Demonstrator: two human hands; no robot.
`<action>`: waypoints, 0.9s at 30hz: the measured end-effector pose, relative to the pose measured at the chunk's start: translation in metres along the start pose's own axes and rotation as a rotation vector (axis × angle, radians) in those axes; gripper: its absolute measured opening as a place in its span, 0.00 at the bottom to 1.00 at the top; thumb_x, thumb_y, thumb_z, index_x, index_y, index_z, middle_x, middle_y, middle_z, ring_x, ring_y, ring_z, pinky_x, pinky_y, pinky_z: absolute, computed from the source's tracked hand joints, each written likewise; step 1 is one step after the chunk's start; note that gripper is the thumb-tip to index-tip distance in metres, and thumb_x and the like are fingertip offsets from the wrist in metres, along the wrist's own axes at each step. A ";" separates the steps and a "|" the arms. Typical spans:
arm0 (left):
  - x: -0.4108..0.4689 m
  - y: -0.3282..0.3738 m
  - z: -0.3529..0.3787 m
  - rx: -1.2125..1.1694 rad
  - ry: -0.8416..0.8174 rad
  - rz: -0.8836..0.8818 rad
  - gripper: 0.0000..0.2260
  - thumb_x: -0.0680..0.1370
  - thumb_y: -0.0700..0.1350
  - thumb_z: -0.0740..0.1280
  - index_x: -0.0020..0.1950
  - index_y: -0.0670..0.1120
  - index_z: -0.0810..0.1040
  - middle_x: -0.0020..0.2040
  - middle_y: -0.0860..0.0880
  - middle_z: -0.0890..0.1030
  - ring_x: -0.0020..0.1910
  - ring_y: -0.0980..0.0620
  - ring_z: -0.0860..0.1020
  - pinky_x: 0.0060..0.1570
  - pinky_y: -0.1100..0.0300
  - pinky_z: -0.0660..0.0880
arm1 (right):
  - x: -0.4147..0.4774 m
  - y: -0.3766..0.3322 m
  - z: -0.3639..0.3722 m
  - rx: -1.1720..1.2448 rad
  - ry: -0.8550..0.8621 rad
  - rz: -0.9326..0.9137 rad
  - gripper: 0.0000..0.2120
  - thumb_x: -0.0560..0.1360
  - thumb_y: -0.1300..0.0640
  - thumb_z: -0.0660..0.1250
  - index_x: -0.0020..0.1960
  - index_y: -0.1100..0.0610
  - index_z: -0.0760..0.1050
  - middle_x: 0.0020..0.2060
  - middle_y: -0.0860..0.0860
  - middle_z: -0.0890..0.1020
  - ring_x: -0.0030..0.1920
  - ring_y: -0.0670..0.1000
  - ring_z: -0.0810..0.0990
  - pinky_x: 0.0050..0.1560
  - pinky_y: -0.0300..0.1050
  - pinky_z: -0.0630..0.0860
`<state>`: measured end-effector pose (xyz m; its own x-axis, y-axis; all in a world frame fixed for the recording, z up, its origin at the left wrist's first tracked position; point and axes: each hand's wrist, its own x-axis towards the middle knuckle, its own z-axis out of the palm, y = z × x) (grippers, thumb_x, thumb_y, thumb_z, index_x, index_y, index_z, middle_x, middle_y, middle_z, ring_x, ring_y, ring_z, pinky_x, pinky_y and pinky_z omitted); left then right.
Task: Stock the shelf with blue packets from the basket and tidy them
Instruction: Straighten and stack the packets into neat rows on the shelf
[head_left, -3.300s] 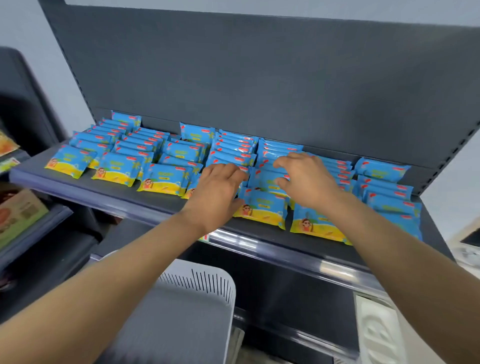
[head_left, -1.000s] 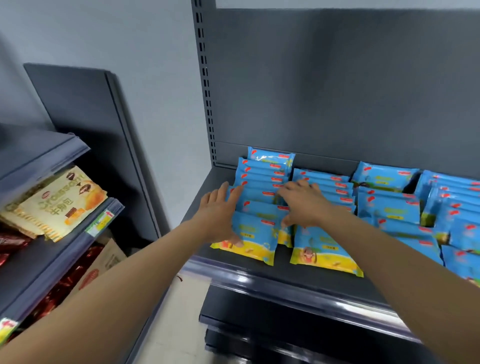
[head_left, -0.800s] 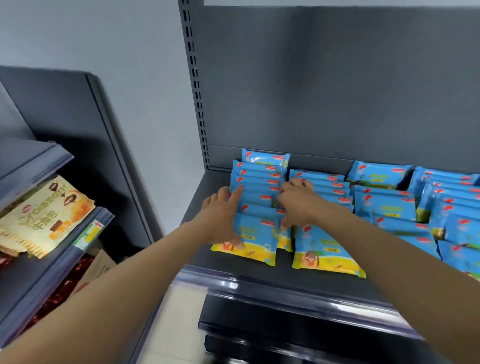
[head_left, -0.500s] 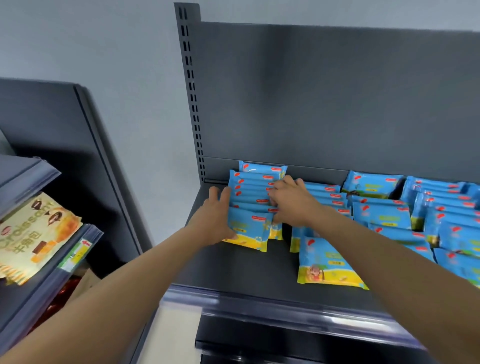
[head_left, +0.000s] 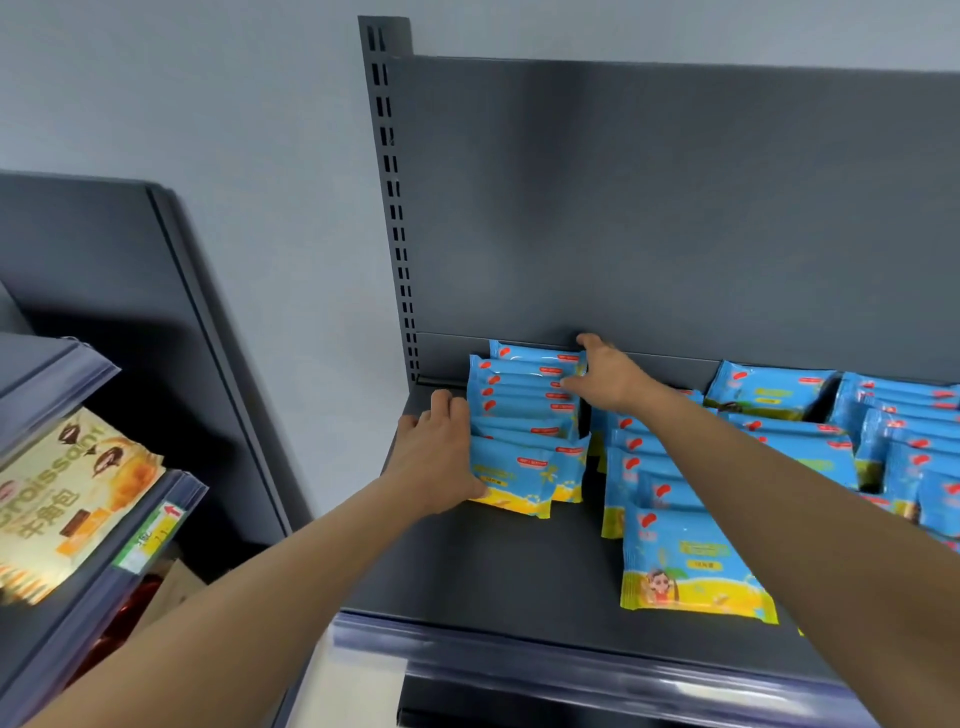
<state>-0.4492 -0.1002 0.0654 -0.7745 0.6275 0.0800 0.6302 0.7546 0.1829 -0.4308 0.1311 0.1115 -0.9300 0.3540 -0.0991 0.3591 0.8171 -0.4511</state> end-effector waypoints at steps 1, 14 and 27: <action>0.001 0.000 0.000 -0.008 -0.002 -0.001 0.34 0.63 0.58 0.72 0.60 0.45 0.62 0.55 0.49 0.65 0.51 0.49 0.72 0.57 0.53 0.67 | 0.003 -0.001 0.003 -0.002 0.004 -0.004 0.34 0.74 0.53 0.67 0.74 0.60 0.55 0.71 0.59 0.63 0.70 0.58 0.65 0.68 0.48 0.64; 0.020 -0.004 -0.004 -0.054 0.038 -0.145 0.27 0.64 0.53 0.72 0.54 0.46 0.63 0.50 0.50 0.67 0.46 0.49 0.75 0.50 0.53 0.67 | 0.019 -0.014 0.009 0.307 -0.019 0.009 0.17 0.76 0.66 0.58 0.63 0.59 0.73 0.61 0.55 0.77 0.59 0.53 0.75 0.58 0.43 0.70; 0.031 -0.005 -0.001 -0.345 0.014 -0.158 0.44 0.63 0.47 0.76 0.69 0.52 0.51 0.60 0.48 0.66 0.49 0.46 0.77 0.46 0.50 0.79 | 0.008 -0.017 -0.007 0.261 -0.259 0.169 0.23 0.74 0.40 0.63 0.58 0.58 0.72 0.48 0.49 0.75 0.42 0.49 0.80 0.36 0.39 0.79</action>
<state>-0.4766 -0.0850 0.0680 -0.8628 0.5041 0.0377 0.4495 0.7309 0.5135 -0.4434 0.1230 0.1252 -0.8605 0.3197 -0.3967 0.5078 0.6020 -0.6163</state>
